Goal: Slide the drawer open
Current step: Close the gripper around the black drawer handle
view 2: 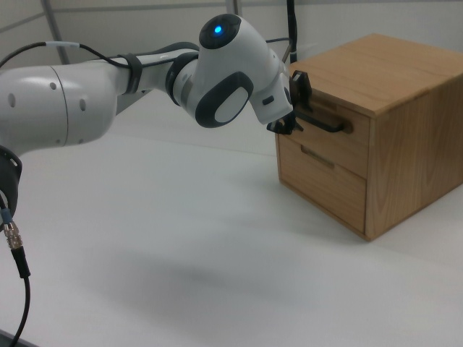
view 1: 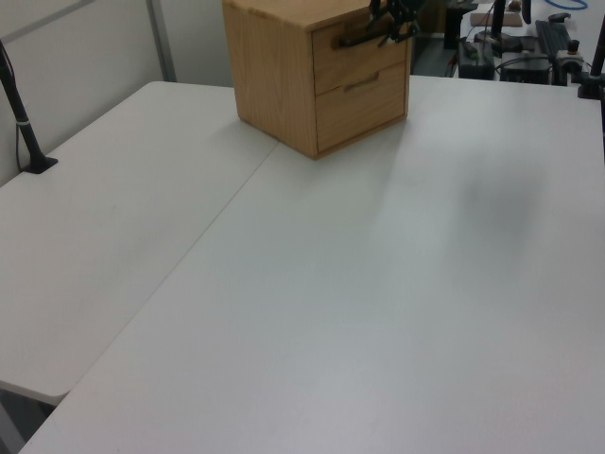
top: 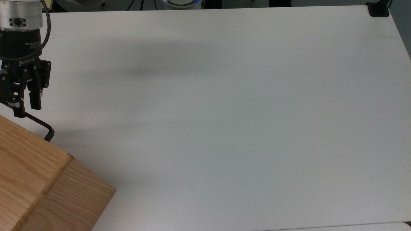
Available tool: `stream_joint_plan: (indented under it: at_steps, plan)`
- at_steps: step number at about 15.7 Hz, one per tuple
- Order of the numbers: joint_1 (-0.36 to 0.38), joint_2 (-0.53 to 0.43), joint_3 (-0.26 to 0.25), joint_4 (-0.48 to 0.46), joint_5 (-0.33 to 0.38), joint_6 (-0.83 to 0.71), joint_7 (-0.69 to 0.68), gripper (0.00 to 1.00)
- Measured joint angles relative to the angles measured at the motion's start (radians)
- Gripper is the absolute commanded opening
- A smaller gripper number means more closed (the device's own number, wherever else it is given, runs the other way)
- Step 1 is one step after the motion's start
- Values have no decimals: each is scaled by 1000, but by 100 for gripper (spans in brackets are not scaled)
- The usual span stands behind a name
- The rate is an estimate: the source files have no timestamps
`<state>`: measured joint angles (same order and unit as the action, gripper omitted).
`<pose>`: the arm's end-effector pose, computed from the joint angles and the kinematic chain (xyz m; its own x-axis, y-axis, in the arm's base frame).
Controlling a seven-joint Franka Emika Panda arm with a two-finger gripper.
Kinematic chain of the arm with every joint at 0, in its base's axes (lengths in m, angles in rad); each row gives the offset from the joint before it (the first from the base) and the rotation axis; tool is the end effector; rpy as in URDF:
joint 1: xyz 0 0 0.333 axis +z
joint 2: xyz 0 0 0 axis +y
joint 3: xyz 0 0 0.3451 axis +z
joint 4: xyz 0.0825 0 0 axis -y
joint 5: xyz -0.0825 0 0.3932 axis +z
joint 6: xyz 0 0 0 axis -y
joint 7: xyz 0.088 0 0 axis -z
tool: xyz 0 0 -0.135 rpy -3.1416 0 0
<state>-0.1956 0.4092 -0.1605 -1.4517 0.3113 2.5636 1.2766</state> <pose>0.7266 -0.2455 0.5404 -0.2063 -0.9776 -0.0412 -0.7229 0.1806 -0.6669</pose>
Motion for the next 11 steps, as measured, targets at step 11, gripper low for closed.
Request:
stream_joint_plan:
  at_steps: [11]
  plan:
    - [1, 14, 1, 6, 0, 0, -11, 33]
